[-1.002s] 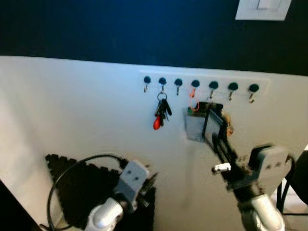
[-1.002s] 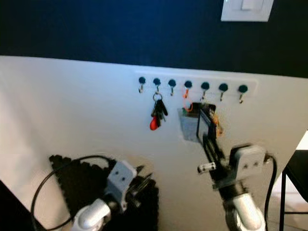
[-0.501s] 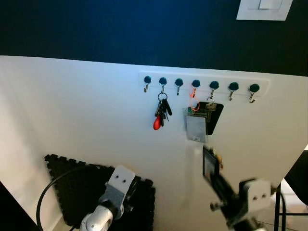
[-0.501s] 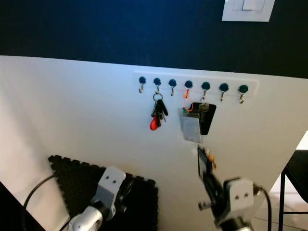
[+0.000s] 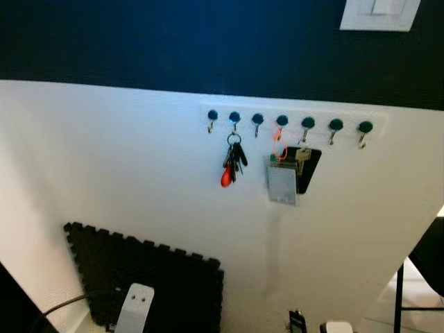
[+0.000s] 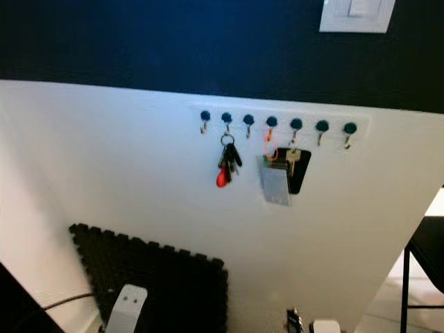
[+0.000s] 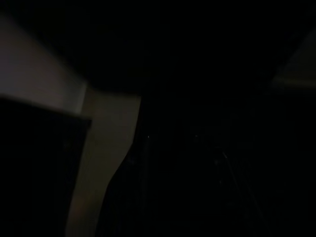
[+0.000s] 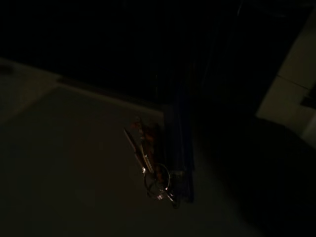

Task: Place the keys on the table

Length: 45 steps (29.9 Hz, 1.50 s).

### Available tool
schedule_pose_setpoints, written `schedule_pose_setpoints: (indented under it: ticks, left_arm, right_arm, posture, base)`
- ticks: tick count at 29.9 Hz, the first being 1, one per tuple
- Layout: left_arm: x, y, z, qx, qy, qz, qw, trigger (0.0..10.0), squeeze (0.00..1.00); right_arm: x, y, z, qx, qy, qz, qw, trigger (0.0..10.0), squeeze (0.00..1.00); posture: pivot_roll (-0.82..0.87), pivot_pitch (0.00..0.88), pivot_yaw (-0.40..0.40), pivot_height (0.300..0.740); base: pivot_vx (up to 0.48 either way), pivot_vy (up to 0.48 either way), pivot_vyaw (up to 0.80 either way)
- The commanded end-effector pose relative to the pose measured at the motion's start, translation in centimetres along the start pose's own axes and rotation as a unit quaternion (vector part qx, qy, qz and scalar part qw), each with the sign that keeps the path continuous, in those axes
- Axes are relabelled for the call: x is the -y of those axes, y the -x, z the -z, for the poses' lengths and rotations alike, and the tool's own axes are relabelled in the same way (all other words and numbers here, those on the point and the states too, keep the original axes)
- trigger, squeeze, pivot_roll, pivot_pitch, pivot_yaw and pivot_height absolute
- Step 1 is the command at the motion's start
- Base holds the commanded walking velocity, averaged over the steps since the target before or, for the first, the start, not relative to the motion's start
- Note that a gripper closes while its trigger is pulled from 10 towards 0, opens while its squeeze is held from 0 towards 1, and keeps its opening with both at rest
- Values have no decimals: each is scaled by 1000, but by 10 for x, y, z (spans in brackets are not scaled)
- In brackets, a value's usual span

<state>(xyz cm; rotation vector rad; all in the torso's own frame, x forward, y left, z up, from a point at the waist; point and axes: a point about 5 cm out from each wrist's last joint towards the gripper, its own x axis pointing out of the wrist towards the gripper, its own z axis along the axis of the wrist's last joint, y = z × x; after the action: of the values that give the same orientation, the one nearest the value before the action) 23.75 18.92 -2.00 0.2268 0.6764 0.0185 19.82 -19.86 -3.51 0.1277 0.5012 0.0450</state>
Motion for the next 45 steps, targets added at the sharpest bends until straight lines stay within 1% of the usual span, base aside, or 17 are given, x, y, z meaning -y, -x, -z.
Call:
schedule_pose_setpoints:
  ticks: [1, 3, 7, 11, 13, 16, 19, 20, 23, 25, 26, 30, 33, 38, 41, 43, 45]
  left_arm:
    - [-6, -1, 16, -34, -2, -10, 999, 10000, 0]
    - [-5, 1, 40, -78, -11, -4, 997, 10000, 0]
    - [-3, 2, 46, -82, -5, 5, 997, 10000, 0]
    - [5, 4, 55, -82, -8, 22, 996, 10000, 0]
    - [8, 5, 58, -85, 5, 16, 996, 10000, 0]
    - [9, 4, 60, -85, 13, 9, 996, 10000, 0]
    - [11, 4, 60, -77, 16, 4, 997, 10000, 0]
    - [12, 3, 59, -69, 17, 11, 997, 10000, 0]
    - [14, 1, 55, -60, 2, 32, 998, 10000, 0]
    - [14, 1, 55, -60, 2, 32, 998, 10000, 0]
    - [15, 0, 54, -56, -3, 40, 998, 10000, 0]
    - [15, -1, 54, -55, -8, 39, 998, 10000, 0]
    - [11, -1, 58, -64, 0, 27, 998, 10000, 0]
    - [9, 0, 65, -84, -10, 27, 996, 10000, 0]
    - [10, 1, 66, -84, -5, 32, 996, 10000, 0]
    - [12, 1, 67, -85, 22, 38, 995, 10000, 0]
    - [13, 1, 69, -89, 14, 35, 995, 10000, 0]
  right_arm:
    - [0, 0, 10, -19, 1, 10, 1000, 10000, 0]
    - [-4, -5, 16, -42, 24, 4, 999, 10000, 0]
    - [-5, -7, 17, -49, 32, -1, 998, 10000, 0]
    - [-5, -9, 23, -78, 60, -15, 995, 10000, 0]
    - [-2, -9, 25, -88, 64, -16, 994, 10000, 0]
    - [0, -10, 27, -96, 70, -15, 993, 10000, 0]
    - [0, -10, 28, -102, 76, -17, 992, 10000, 0]
    - [0, -10, 29, -104, 78, -18, 991, 10000, 0]
    - [-2, -6, 36, -110, 72, -16, 991, 10000, 0]
    - [-2, -6, 36, -110, 72, -16, 991, 10000, 0]
    - [-2, -4, 40, -111, 63, -10, 992, 10000, 0]
    - [-1, -2, 42, -104, 45, 8, 993, 10000, 0]
    - [-1, -3, 41, -96, 36, 14, 995, 10000, 0]
    - [-3, -4, 40, -94, 35, 14, 995, 10000, 0]
    - [-3, -5, 39, -95, 36, 15, 995, 10000, 0]
    - [-5, -6, 39, -95, 35, 15, 995, 10000, 0]
    - [-5, -7, 39, -95, 34, 17, 995, 10000, 0]
  posture:
    - [49, 56, 23, 740]
    - [48, 51, 20, 740]
    - [47, 46, 14, 740]
    - [45, 35, -12, 740]
    - [48, 29, -33, 740]
    - [50, 26, -43, 740]
    - [52, 23, -51, 740]
    - [54, 22, -52, 740]
    - [54, 22, -52, 740]
    - [54, 22, -52, 740]
    - [54, 16, -31, 740]
    - [51, 11, -19, 740]
    - [51, 5, -11, 740]
    - [55, 2, -7, 740]
    - [56, 2, -6, 740]
    - [55, 4, -3, 740]
    - [55, 5, -3, 740]
  base:
    - [0, 0, 0]
    - [0, 0, 0]
    - [0, 0, 0]
    - [0, 0, 0]
    - [0, 0, 0]
    - [0, 0, 0]
    - [0, 0, 0]
    - [0, 0, 0]
    - [0, 0, 0]
    - [0, 0, 0]
    - [0, 0, 0]
    - [0, 0, 0]
    - [0, 0, 0]
    - [0, 0, 0]
    - [0, 0, 0]
    - [0, 0, 0]
    - [0, 0, 0]
